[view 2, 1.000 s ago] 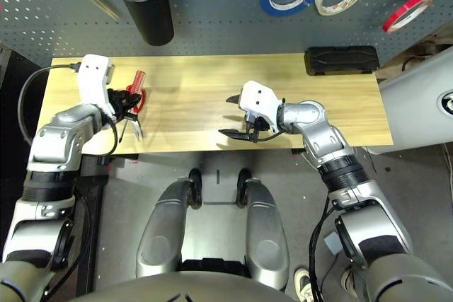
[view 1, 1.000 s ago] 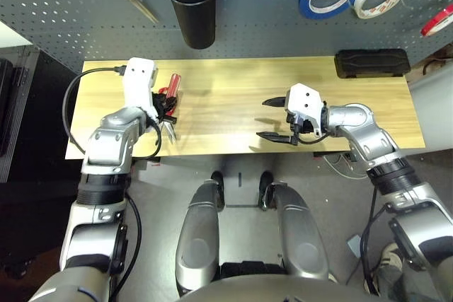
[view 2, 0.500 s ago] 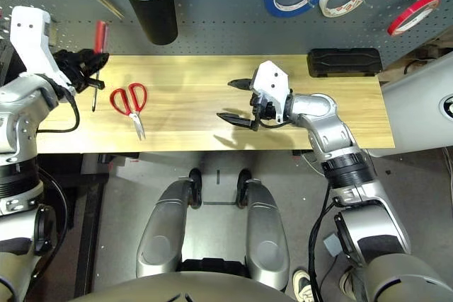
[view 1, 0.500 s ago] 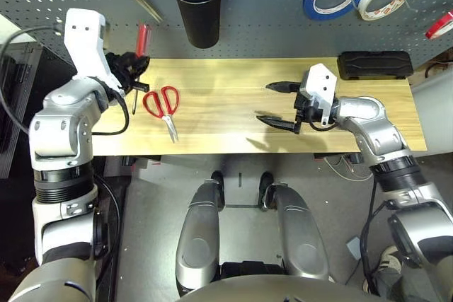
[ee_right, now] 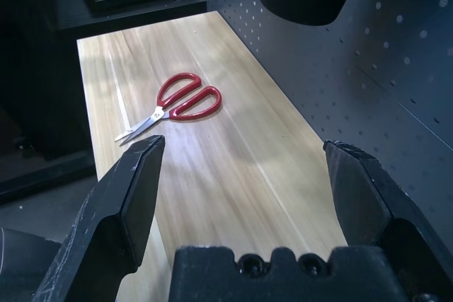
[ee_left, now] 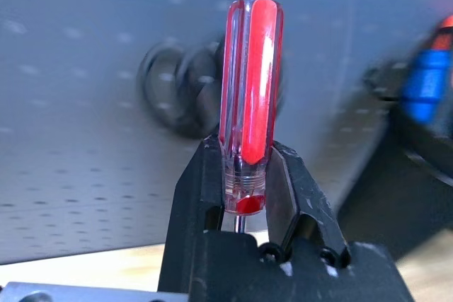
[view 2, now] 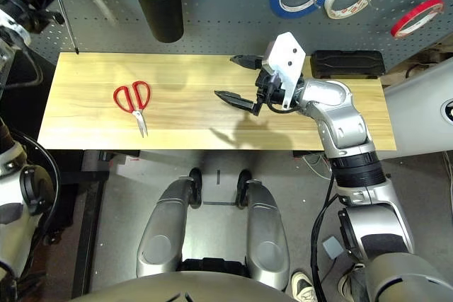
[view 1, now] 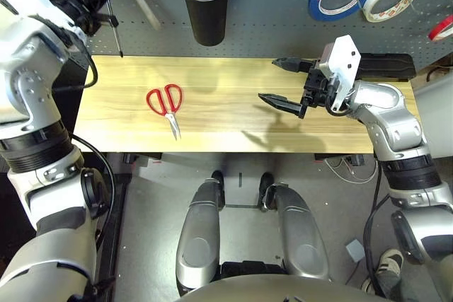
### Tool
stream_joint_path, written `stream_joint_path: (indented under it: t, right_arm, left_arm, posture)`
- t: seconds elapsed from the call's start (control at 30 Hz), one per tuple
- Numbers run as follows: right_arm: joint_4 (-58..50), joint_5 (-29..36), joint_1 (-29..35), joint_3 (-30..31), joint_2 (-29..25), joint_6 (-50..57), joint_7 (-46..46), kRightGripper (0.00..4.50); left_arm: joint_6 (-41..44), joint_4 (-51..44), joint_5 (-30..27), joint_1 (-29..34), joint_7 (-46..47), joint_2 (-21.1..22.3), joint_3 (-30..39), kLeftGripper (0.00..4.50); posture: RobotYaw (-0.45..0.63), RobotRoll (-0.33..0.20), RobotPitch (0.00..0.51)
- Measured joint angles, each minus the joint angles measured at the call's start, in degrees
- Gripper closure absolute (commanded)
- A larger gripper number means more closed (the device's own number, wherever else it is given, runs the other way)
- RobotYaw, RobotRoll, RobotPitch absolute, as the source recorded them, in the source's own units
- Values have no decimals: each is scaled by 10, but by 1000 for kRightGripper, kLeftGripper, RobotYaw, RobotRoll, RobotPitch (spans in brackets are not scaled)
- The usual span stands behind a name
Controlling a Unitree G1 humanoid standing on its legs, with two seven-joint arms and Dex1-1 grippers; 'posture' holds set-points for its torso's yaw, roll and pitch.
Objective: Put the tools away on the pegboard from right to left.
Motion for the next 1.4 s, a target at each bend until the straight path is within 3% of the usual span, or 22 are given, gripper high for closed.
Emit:
stream_joint_path:
  t: [0.1,0.27,0.5,0.77,1.0,1.17,1.4]
  right_arm:
    - [0,1,0,0,0,3,-4,0]
    - [0,5,-2,-1,0,3,-7,0]
    - [4,5,-11,-1,0,2,-7,0]
    - [10,5,-12,-1,-3,0,-6,0]
    - [25,4,-12,-1,-5,-7,-1,0]
    - [28,4,-16,-1,-10,-13,2,0]
    - [39,6,-22,-4,-12,-19,2,0]
  left_arm:
    - [31,-28,-29,10,-3,5,1,3667]
    - [37,-38,-34,83,-5,16,3,3667]
    - [58,-82,-77,88,-9,34,17,3667]
    - [83,-112,-115,118,-19,88,61,3667]
    - [91,-104,-177,32,-4,80,91,3667]
    - [109,-104,-240,-32,32,36,92,3667]
    - [46,-98,-226,-68,74,-24,35,3667]
  posture:
    - [45,0,290]
    - [50,0,291]
    - [58,0,288]
    - [69,0,280]
    - [67,0,272]
    - [67,0,272]
    - [56,0,278]
